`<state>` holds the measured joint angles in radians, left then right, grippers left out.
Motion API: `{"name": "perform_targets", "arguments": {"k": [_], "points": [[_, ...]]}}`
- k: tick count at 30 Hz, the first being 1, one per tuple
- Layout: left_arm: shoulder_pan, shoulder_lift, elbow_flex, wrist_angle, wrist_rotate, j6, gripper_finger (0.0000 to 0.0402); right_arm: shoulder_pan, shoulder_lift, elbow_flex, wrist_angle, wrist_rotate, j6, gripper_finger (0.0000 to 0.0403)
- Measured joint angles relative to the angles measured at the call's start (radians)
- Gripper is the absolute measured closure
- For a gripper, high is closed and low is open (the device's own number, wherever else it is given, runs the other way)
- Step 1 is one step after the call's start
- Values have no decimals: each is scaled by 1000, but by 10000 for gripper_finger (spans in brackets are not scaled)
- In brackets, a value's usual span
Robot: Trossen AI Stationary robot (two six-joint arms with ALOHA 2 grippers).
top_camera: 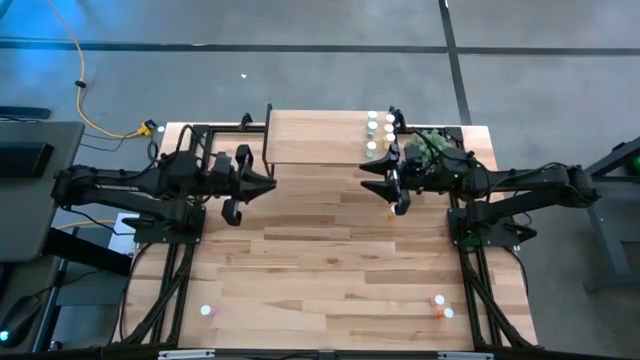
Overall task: Pick and place medicine bottles onto shelf by color
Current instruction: Put the top right orange pill bottle on the shelf
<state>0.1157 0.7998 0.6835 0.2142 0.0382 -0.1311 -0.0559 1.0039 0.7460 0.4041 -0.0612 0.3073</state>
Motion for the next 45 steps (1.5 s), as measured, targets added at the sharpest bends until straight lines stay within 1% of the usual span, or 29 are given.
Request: {"name": "perform_targets", "arguments": {"k": [1,3,8,11,15,21,25,26,28,31,32,34,36,38,40,43,45], "points": [[-7,-8,-6,-7,0,-1,386,0,0,0,-3,0,2,169],[-19,-34,-50,26,-10,-19,389,0,0,0,-13,0,2,169],[-53,-108,-230,227,-63,-96,399,0,0,0,-15,0,-1,169],[-67,-154,-319,319,-107,-102,401,0,0,0,-15,0,1,169],[-72,-213,-392,324,-148,-94,401,0,0,0,-17,1,7,169],[-71,-284,-466,307,-138,-73,401,0,0,0,-21,0,11,169],[-71,-326,-494,306,-138,-126,401,0,0,1,-48,9,123,169],[-71,-333,-495,307,-138,-133,401,0,0,12,-104,23,157,169],[-71,-343,-495,308,-138,-136,401,11,1,63,-317,65,213,169],[-71,-352,-495,307,-142,-136,401,41,32,181,-782,169,245,169],[-71,-353,-495,307,-148,-136,401,52,51,215,-938,210,278,169],[-71,-353,-495,307,-162,-135,401,71,94,270,-1178,272,394,169],[-71,-353,-495,306,-180,-136,401,82,132,296,-1350,293,535,169],[-71,-353,-495,306,-184,-129,401,85,171,287,-1455,293,663,169],[-71,-353,-495,306,-184,-128,401,85,203,253,-1487,291,753,169],[-71,-353,-495,306,-184,-130,401,74,240,182,-1446,284,863,169],[-71,-353,-495,306,-184,-139,401,60,259,138,-1386,258,897,169]]}}
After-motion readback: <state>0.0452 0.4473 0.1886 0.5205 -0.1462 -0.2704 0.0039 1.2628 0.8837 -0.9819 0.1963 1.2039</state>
